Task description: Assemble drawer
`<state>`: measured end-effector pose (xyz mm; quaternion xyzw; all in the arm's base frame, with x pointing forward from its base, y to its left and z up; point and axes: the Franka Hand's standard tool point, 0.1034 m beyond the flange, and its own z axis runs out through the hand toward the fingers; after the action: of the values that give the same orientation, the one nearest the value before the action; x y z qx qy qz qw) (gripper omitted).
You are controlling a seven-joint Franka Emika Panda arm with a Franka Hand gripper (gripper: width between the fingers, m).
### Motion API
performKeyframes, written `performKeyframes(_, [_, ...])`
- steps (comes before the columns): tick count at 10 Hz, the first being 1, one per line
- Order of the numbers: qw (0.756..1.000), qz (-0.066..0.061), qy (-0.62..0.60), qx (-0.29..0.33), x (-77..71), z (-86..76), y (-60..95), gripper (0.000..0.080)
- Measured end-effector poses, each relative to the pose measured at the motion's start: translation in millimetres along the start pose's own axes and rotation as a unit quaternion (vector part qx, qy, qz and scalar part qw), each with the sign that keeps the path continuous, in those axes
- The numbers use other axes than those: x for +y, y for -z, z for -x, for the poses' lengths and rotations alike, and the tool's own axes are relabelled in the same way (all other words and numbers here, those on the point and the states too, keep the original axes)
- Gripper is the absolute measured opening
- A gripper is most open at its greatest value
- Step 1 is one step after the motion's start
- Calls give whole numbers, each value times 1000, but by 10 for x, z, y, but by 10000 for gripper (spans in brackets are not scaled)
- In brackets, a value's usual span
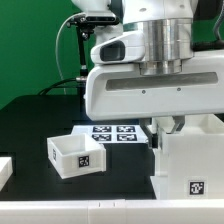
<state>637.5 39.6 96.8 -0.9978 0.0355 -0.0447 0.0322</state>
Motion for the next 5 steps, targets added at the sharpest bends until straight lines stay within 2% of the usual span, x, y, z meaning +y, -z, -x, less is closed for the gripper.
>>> performKeyframes(1, [1000,0,0,0,-2,1,-1,295])
performKeyframes(2, [1000,0,2,0,2,0,3,295])
performKeyframes(3, [1000,-2,26,-11,70,8,143,295])
performKeyframes(4, [999,-4,39,-12,179,11,399,497])
performKeyframes(5, [998,-4,58,-9,241,48,574,605])
